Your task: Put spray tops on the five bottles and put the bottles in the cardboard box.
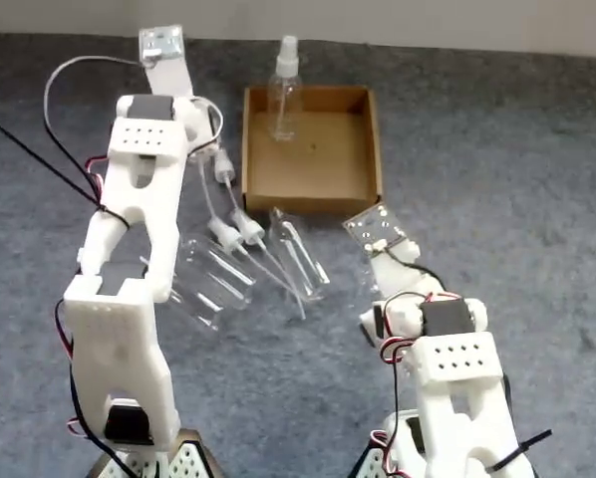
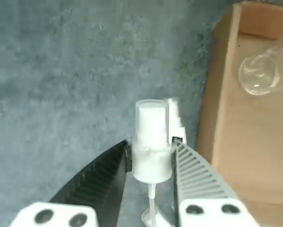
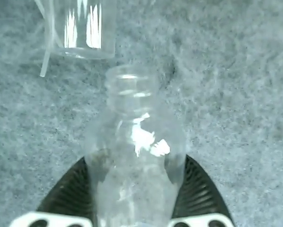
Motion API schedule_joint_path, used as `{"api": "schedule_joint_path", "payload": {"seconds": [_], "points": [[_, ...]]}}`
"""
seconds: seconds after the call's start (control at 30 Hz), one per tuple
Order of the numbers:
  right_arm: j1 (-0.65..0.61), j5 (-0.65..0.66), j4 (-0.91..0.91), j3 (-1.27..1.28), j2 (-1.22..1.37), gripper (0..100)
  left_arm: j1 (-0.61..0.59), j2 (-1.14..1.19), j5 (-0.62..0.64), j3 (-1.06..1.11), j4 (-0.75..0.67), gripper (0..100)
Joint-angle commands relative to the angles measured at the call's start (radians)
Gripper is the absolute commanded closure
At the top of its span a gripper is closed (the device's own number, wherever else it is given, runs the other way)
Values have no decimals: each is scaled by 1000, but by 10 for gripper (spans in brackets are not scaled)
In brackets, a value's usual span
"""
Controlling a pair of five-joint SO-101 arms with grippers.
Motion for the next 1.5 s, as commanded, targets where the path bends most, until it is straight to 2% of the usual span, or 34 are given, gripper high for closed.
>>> {"api": "schedule_joint_path", "payload": {"seconds": [0.0, 0.3, 0.4, 0.53, 0.6, 0.67, 0.83, 1.0, 1.2, 1.33, 1.47], "points": [[-8, -11, 8, -7, -28, 995, -15, -28, -41, -131, 57, 968], [-10, -11, 8, -5, -28, 995, -25, -28, -104, -450, 256, 969], [-12, -11, 7, -7, -28, 995, -44, -28, -110, -627, 327, 969], [-13, -11, 1, -15, -28, 995, -62, -28, -106, -929, 496, 970], [-45, -12, -12, -38, -30, 995, -67, -28, -104, -1073, 577, 970], [-105, -23, -41, -94, -30, 995, -87, -47, -104, -1099, 586, 986], [-278, -183, -131, -199, -30, 995, -114, -225, -103, -895, 589, 996], [-409, -284, -262, -254, -28, 995, -114, -579, -110, -559, 589, 996], [-545, -209, -314, -251, -28, 995, -56, -1040, -206, -31, 563, 995], [-627, -186, -318, -194, -30, 995, -10, -1273, -199, 211, 399, 995], [-711, -187, -326, -180, -30, 995, 58, -1445, -123, 397, 249, 995]]}}
